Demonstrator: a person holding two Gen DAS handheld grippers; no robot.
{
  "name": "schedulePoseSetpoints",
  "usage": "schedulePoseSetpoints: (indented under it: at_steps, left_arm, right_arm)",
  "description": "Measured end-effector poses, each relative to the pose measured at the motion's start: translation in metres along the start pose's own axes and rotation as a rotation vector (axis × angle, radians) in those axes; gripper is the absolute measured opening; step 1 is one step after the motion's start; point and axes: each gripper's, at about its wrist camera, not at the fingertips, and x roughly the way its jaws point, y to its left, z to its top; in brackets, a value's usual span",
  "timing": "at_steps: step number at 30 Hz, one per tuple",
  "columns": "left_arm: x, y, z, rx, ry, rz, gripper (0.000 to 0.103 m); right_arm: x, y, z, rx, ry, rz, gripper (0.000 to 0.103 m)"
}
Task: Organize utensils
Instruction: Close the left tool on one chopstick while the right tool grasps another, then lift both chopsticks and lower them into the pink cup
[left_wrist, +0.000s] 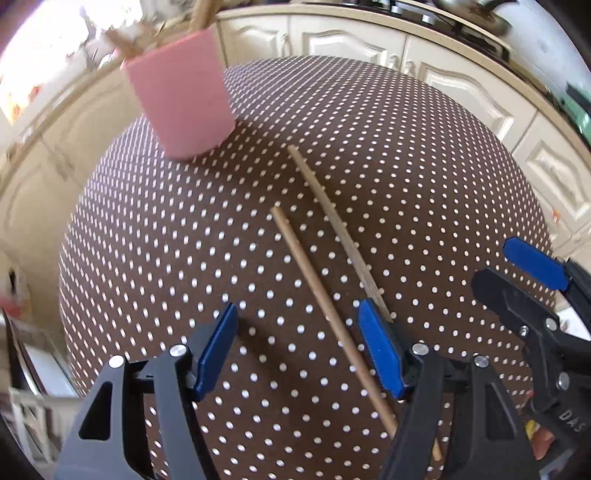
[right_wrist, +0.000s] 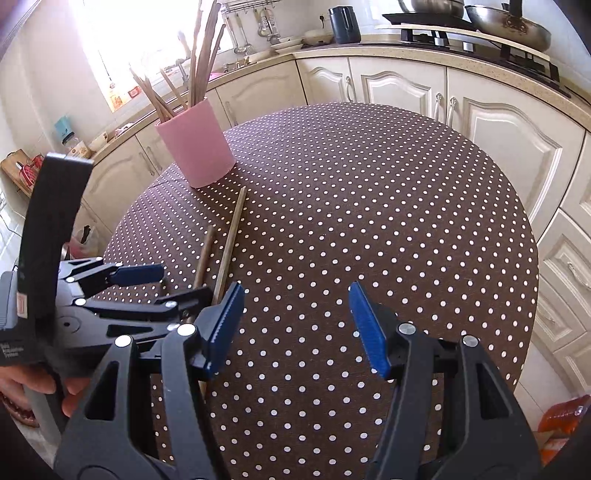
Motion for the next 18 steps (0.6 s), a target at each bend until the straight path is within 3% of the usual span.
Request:
schedulePoseSetpoints:
  at_steps: [3, 5, 7, 8, 18]
  left_arm:
    - [0.000, -0.001, 0.001, 0.039, -0.012, -0.012, 0.060]
    - [-0.002, 0.004, 0.000, 0.056, -0.018, -0.021, 0.035]
    - [-0.002, 0.016, 0.002, 0.052, -0.017, -0.023, 0.017]
    - [-0.001, 0.019, 0.002, 0.049, -0.016, -0.028, 0.013]
    - [0.004, 0.083, 0.009, -0.061, -0.030, -0.054, 0.005]
  right_arm:
    - [0.004, 0.004, 0.004, -0.008, 0.021, 0.008, 0.060]
    - [0.009, 0.007, 0.010, -0.018, 0.049, 0.016, 0.060]
    - [0.016, 0.012, 0.014, -0.031, 0.079, 0.011, 0.060]
    - [0.020, 0.015, 0.017, -0.042, 0.097, 0.009, 0.059]
    - [0.066, 0.058, 0.051, -0.109, 0.250, 0.018, 0.059]
